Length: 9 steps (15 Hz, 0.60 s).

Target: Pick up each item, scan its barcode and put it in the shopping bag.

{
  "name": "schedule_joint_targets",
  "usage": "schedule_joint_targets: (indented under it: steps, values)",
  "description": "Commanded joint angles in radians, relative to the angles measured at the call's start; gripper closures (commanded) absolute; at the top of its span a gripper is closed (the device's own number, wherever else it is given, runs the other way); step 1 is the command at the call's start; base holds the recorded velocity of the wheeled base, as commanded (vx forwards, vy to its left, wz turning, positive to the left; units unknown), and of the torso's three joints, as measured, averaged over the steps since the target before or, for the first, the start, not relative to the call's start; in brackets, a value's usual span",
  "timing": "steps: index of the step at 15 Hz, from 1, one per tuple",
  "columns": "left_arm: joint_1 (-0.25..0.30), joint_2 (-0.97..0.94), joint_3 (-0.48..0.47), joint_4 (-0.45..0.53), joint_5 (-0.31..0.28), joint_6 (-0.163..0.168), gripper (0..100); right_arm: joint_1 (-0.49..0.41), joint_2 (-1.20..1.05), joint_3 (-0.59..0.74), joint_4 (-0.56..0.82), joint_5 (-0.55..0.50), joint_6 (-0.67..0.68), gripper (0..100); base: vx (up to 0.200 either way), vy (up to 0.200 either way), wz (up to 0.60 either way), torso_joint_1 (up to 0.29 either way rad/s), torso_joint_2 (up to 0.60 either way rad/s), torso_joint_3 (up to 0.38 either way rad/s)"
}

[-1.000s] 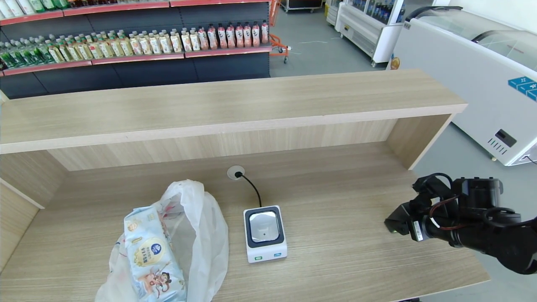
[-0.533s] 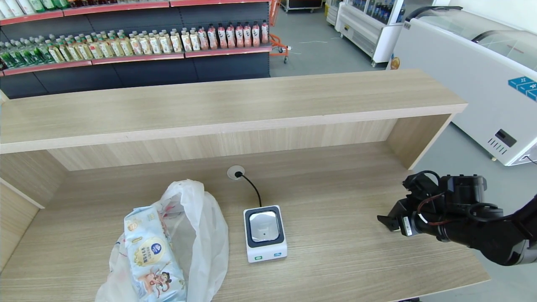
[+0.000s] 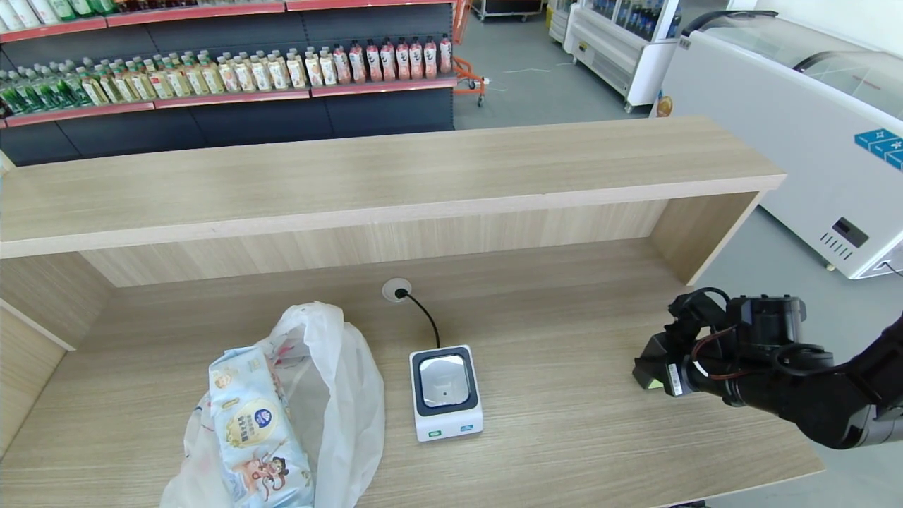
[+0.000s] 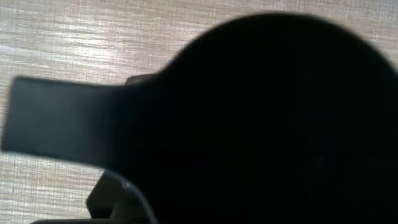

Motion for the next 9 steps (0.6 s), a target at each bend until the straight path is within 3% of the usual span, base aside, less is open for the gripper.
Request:
schedule_joint_targets:
  steps: [1, 3, 6, 7, 9]
  values:
    - [0.000, 0.000, 0.000, 0.000, 0.000, 0.000, 0, 0.013, 0.001, 0.001, 0.000, 0.000, -0.002, 100, 0.000, 0.000, 0.00, 0.000, 0.00, 0.000]
    - [0.000, 0.000, 0.000, 0.000, 0.000, 0.000, 0, 0.020, -0.003, -0.003, 0.006, -0.015, -0.013, 100, 0.000, 0.000, 0.00, 0.000, 0.00, 0.000]
    - [0.000, 0.000, 0.000, 0.000, 0.000, 0.000, 0, 0.046, -0.046, -0.006, 0.000, -0.265, -0.086, 100, 0.000, 0.000, 0.00, 0.000, 0.00, 0.000]
    - [0.000, 0.000, 0.000, 0.000, 0.000, 0.000, 0, 0.057, -0.076, -0.001, -0.005, -0.302, -0.090, 100, 0.000, 0.000, 0.00, 0.000, 0.00, 0.000]
    - [0.000, 0.000, 0.000, 0.000, 0.000, 0.000, 0, 0.075, -0.151, -0.001, -0.002, -0.256, -0.088, 100, 0.000, 0.000, 0.00, 0.000, 0.00, 0.000]
